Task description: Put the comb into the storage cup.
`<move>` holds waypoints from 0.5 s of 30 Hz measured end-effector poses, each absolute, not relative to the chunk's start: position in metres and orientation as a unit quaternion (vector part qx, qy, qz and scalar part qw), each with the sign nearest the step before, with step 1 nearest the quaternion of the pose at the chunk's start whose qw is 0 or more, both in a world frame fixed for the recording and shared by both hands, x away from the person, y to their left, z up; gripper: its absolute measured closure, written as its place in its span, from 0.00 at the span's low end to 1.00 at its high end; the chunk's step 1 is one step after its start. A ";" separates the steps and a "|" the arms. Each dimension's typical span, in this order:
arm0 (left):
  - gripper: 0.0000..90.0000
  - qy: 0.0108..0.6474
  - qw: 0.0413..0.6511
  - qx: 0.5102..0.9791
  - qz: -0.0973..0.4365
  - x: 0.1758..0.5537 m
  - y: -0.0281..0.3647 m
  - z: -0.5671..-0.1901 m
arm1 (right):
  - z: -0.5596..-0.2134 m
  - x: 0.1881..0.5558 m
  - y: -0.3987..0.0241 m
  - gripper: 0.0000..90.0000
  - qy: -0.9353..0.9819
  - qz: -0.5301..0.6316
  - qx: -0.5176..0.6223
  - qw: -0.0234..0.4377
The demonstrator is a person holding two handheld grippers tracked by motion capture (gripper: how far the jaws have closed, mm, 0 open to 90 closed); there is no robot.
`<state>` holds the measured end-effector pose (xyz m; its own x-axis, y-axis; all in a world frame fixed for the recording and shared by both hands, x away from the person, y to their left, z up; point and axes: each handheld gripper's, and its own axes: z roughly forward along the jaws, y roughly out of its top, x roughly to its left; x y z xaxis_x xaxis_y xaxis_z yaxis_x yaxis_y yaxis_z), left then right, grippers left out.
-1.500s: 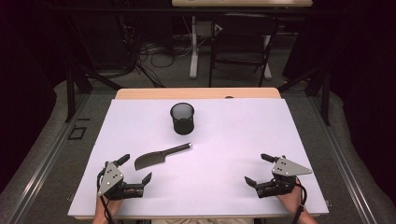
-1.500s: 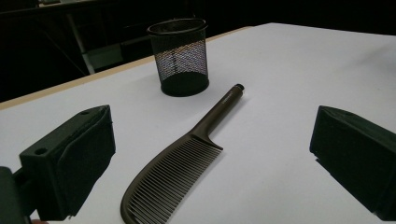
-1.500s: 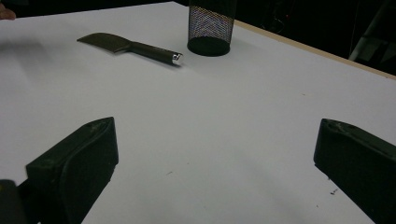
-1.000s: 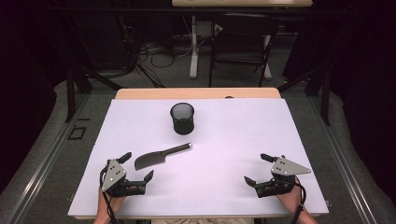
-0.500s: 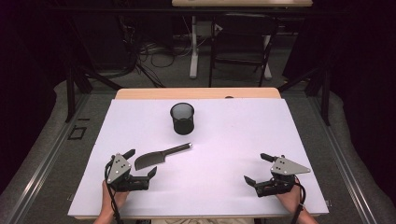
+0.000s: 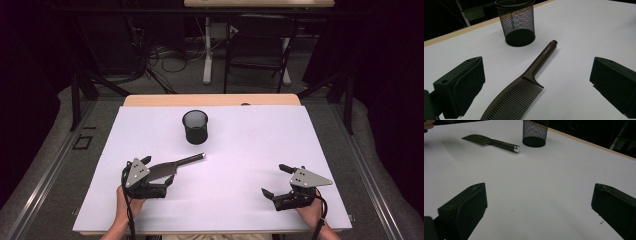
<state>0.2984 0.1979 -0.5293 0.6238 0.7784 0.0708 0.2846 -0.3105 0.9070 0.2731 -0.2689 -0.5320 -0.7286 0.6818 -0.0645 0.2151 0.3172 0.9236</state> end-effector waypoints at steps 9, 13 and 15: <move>0.00 0.353 0.463 0.770 0.261 0.308 0.188 -0.529 | -0.532 0.273 -0.269 0.00 0.779 0.507 0.288 0.229; 0.00 0.356 0.461 0.770 0.262 0.312 0.184 -0.530 | -0.532 0.273 -0.268 0.00 0.779 0.507 0.289 0.228; 0.00 0.358 0.459 0.770 0.262 0.314 0.181 -0.530 | -0.532 0.273 -0.268 0.00 0.779 0.508 0.289 0.228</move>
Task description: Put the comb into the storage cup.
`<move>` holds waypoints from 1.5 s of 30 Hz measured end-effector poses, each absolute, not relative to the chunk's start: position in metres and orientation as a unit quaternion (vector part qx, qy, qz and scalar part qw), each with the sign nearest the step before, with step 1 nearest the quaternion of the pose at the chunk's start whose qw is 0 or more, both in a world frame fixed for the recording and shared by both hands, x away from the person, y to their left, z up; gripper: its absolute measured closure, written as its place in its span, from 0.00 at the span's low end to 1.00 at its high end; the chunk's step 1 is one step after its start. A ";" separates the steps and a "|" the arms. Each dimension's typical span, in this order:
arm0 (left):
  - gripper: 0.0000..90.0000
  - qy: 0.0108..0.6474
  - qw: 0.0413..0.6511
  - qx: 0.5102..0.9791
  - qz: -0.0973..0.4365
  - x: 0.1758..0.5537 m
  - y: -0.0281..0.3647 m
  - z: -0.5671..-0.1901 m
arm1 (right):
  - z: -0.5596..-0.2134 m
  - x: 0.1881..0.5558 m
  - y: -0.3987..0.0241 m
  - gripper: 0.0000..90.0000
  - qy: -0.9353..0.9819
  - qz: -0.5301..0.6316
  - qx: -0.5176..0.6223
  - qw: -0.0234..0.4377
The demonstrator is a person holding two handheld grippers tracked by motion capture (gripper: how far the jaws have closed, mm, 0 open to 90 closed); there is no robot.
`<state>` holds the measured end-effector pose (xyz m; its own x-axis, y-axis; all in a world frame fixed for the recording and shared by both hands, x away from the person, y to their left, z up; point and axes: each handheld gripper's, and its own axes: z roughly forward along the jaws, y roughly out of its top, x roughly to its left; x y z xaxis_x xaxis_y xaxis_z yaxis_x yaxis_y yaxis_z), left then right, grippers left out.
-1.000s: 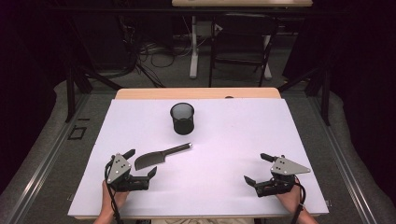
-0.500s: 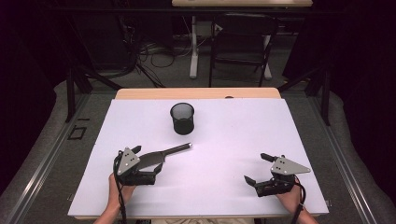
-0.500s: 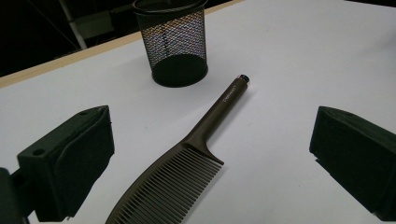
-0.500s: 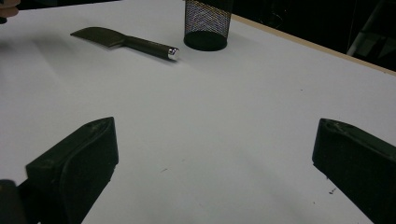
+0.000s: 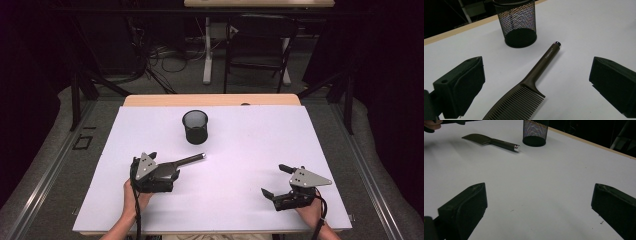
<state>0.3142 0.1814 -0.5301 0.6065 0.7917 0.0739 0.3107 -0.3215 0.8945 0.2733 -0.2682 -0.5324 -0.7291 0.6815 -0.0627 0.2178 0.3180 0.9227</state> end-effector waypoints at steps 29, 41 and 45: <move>0.00 0.376 0.436 0.779 0.250 0.345 0.152 -0.532 | -0.532 0.273 -0.268 0.00 0.779 0.507 0.290 0.226; 0.00 0.384 0.435 0.777 0.244 0.360 0.138 -0.531 | -0.532 0.272 -0.268 0.00 0.779 0.507 0.288 0.228; 0.00 0.385 0.432 0.777 0.247 0.364 0.132 -0.532 | -0.531 0.272 -0.269 0.00 0.779 0.508 0.289 0.228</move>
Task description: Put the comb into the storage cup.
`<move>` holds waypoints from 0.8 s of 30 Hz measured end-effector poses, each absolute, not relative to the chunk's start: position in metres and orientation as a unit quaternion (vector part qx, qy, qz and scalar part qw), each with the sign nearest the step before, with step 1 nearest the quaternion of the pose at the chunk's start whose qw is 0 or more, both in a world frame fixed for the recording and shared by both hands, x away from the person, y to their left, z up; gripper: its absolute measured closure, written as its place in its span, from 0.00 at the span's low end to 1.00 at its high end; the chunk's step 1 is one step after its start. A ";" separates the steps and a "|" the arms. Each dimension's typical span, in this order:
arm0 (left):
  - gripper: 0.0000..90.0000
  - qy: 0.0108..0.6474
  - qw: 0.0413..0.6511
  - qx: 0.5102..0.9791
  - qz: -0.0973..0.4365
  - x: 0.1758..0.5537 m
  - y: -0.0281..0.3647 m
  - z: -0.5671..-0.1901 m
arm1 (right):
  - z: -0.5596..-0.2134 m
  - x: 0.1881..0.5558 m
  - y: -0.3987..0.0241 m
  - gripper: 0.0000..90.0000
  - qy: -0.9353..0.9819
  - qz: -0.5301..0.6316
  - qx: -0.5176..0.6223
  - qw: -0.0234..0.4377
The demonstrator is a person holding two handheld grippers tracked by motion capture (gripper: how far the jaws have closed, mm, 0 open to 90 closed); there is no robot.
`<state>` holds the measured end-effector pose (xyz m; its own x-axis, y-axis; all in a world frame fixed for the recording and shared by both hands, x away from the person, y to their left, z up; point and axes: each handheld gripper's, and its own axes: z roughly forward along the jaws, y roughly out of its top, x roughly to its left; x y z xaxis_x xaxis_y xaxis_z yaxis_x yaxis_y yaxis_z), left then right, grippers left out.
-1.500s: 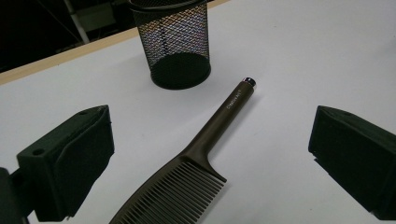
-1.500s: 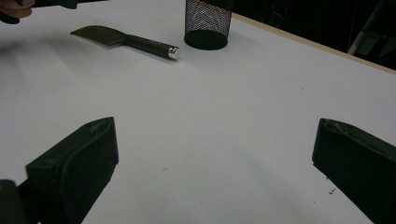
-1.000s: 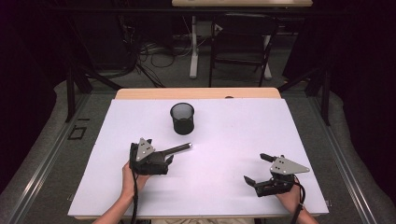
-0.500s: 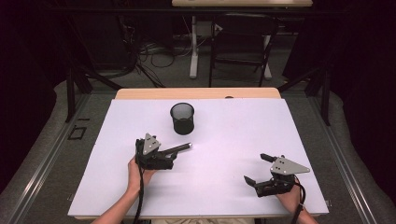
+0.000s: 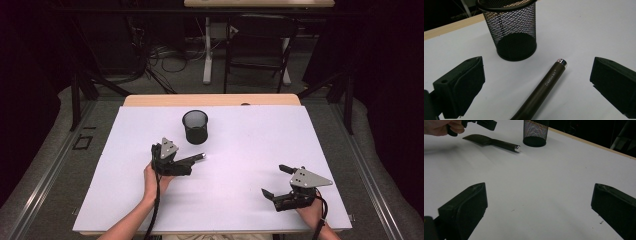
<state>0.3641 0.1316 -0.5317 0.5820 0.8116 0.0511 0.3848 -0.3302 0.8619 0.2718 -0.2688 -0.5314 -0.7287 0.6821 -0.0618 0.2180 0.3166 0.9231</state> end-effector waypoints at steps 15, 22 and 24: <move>0.13 0.387 0.427 0.780 0.244 0.375 0.118 -0.534 | -0.532 0.272 -0.269 0.01 0.781 0.506 0.288 0.226; 0.34 0.385 0.432 0.780 0.237 0.379 0.114 -0.535 | -0.532 0.272 -0.269 0.01 0.782 0.506 0.287 0.227; 0.43 0.387 0.435 0.779 0.234 0.380 0.114 -0.535 | -0.532 0.272 -0.269 0.01 0.782 0.506 0.286 0.226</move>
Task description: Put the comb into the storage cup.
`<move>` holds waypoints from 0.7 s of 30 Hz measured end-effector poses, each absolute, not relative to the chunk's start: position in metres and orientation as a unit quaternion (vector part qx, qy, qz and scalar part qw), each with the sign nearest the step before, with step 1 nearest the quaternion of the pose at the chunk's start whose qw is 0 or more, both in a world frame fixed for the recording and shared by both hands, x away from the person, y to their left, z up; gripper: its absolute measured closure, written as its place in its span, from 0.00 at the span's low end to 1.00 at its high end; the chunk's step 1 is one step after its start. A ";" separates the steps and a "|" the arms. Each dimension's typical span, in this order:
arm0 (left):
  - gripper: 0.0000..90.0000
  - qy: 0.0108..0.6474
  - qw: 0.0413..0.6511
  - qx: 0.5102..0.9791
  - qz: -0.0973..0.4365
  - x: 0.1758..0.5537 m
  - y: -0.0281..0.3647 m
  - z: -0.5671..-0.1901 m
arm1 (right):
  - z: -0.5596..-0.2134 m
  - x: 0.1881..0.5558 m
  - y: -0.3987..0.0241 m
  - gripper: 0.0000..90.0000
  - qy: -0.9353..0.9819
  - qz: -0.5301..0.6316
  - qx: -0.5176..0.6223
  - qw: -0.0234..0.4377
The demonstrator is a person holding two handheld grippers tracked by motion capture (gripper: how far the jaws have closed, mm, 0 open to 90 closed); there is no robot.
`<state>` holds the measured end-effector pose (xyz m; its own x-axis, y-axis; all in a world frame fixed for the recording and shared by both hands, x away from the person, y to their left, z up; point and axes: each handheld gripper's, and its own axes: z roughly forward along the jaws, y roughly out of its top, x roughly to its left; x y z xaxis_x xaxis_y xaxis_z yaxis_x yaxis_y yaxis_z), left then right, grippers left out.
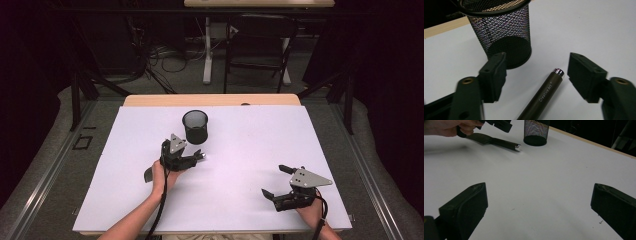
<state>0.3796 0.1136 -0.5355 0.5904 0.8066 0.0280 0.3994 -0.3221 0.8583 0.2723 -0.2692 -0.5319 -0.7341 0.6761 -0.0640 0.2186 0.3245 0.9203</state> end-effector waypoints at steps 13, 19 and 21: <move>0.95 0.391 0.441 0.781 0.204 0.390 0.108 -0.541 | -0.532 0.273 -0.269 0.01 0.783 0.505 0.285 0.224; 1.00 0.396 0.432 0.787 0.193 0.397 0.102 -0.544 | -0.532 0.272 -0.269 0.01 0.783 0.505 0.286 0.224; 1.00 0.397 0.427 0.790 0.191 0.398 0.100 -0.545 | -0.532 0.272 -0.269 0.01 0.783 0.505 0.287 0.224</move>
<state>0.3983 0.0996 -0.5454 0.6115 0.7904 -0.0371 0.4639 -0.3202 0.8260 0.2720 -0.2690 -0.5322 -0.7357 0.6746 -0.0605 0.2223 0.3248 0.9193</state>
